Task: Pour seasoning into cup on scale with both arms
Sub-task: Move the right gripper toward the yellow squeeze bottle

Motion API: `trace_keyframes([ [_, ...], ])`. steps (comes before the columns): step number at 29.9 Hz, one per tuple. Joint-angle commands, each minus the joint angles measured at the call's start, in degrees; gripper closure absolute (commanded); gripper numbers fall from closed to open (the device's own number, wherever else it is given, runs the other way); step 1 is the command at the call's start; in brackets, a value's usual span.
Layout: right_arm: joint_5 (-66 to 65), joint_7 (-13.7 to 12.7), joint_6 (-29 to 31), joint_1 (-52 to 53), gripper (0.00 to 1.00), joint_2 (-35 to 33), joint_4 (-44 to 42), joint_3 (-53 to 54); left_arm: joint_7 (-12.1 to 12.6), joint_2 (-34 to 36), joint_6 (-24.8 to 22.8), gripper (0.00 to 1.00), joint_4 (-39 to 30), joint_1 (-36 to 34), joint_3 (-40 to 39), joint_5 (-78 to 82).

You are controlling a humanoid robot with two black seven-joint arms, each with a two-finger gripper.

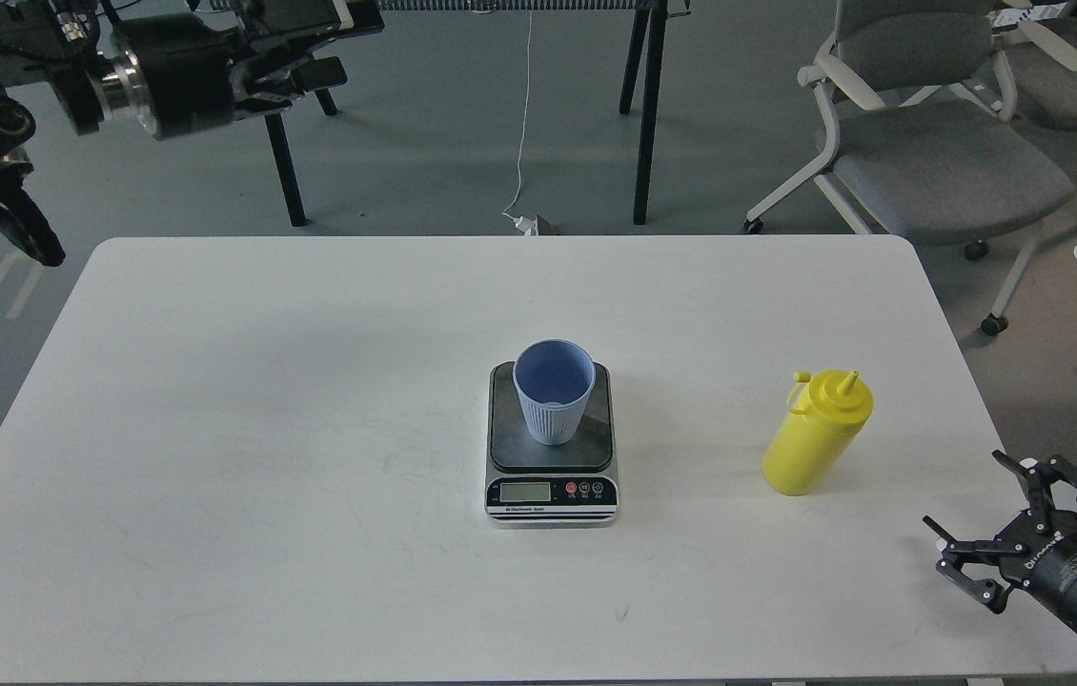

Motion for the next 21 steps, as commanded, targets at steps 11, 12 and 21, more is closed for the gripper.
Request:
trace_keyframes([
  [11,-5.7,-2.8,0.0,0.5,0.01,6.9,-0.4,3.4,0.0,-0.3,0.0,0.01,0.0,2.2,0.0,2.5],
  [12,-6.2,-2.8,0.0,0.5,0.00,7.0,-0.3,4.4,0.0,-0.4,0.0,0.01,-0.1,2.2,0.0,2.5],
  [21,-7.7,-2.8,0.0,0.4,0.00,7.1,0.6,7.9,0.0,-2.2,0.0,0.01,0.0,1.9,0.8,2.8],
])
